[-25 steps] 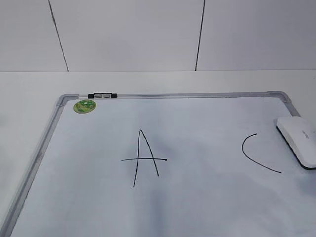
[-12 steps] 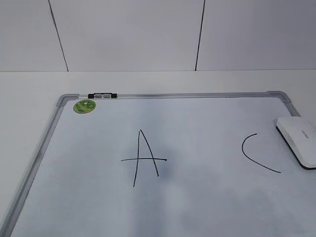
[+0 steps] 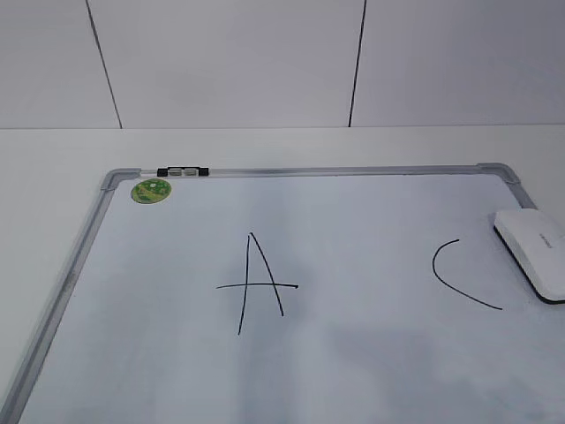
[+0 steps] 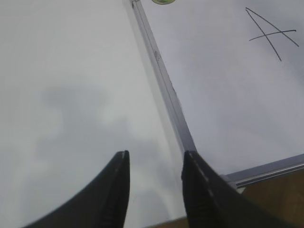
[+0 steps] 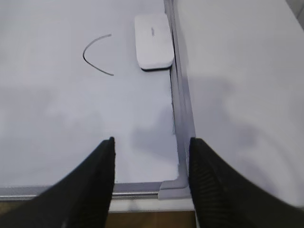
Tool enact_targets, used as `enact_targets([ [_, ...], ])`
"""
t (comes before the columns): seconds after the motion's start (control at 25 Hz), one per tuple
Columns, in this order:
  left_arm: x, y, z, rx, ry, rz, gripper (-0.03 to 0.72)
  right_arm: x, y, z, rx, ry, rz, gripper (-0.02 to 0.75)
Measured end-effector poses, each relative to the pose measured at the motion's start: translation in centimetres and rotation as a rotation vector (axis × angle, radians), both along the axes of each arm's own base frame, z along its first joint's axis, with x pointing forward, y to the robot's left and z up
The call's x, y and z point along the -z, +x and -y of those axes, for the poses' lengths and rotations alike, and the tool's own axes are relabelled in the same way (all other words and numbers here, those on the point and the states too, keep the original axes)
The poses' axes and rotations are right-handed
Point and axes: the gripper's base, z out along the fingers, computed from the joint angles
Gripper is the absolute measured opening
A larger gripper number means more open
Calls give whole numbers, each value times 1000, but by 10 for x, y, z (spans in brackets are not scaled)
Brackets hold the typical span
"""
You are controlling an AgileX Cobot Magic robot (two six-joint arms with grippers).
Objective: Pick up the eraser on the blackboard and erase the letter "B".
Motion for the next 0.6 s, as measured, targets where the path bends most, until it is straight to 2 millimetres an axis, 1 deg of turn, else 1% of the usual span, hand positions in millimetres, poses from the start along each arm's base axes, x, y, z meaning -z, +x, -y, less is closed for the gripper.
enact_targets([
  [0.08,0,2,0,1,0,15,286,7,3,0,0,-1,-32,412],
  [0.28,-2,7,1,-2,-7,74,286,9,8,1,2,-8,-7,412],
  [0.4,1,12,1,-5,-13,97,286,10,12,1,6,-15,20,411],
  [0.6,1,13,1,-7,-12,105,286,13,15,2,8,-20,31,410],
])
